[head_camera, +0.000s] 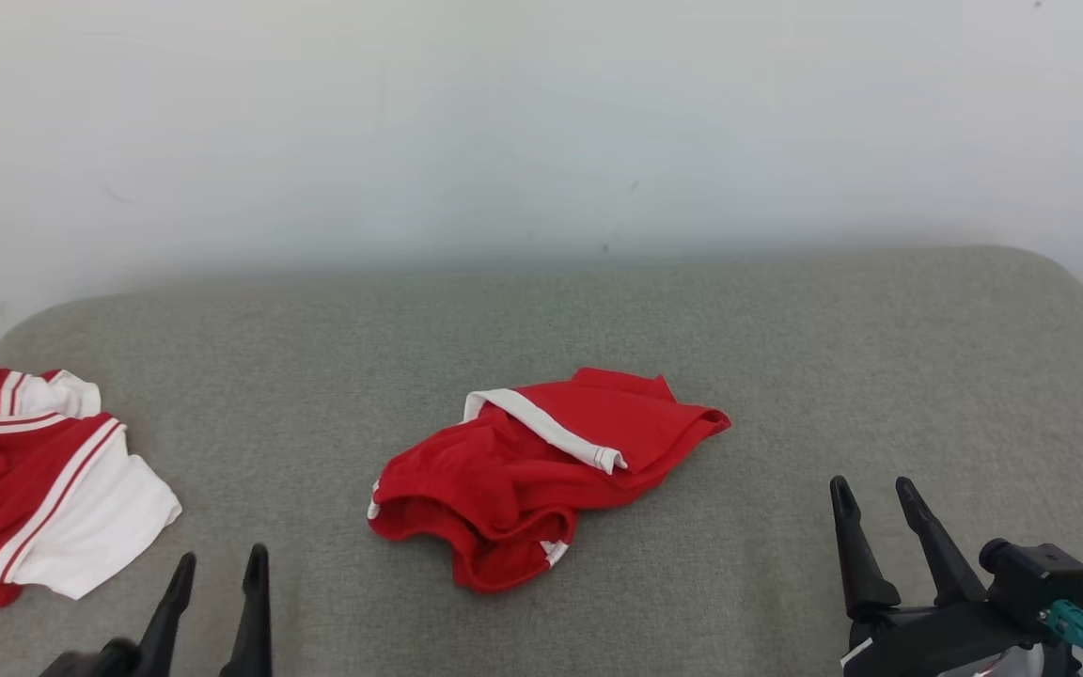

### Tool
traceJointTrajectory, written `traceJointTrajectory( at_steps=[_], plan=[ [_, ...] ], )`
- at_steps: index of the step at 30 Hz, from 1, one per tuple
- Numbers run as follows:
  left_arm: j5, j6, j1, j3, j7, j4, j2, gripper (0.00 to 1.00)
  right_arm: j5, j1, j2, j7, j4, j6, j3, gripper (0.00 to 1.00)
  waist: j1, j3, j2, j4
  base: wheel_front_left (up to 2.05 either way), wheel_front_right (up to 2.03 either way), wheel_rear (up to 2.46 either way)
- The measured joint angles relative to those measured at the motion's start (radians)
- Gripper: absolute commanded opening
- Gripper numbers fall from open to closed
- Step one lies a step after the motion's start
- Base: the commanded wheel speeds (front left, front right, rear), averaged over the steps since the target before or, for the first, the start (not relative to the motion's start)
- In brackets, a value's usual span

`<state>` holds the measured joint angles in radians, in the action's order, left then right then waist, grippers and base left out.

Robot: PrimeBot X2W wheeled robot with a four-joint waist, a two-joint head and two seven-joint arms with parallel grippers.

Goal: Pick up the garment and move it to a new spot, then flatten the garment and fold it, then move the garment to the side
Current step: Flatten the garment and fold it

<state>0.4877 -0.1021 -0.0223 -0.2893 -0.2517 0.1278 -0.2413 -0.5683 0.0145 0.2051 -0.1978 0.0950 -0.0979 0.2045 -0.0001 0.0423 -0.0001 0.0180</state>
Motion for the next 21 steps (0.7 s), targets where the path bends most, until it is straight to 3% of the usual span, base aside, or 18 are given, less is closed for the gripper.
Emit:
traceJointTrajectory(
  at_steps=[9,21],
  plan=[
    [-0.024,-0.003,-0.104,0.014,0.01,-0.079,-0.081,1.0,0.026,0.023,0.003,0.006,0.033,-0.002,0.03,1.0,0.0,0.027,0.0001,-0.018,0.0,0.0,0.0],
    [-0.019,-0.012,-0.153,0.029,0.053,-0.126,-0.063,1.0,0.042,0.035,0.001,0.022,0.054,-0.008,0.048,1.0,-0.0001,0.03,0.0001,0.0,0.0,0.0,0.0]
  ],
)
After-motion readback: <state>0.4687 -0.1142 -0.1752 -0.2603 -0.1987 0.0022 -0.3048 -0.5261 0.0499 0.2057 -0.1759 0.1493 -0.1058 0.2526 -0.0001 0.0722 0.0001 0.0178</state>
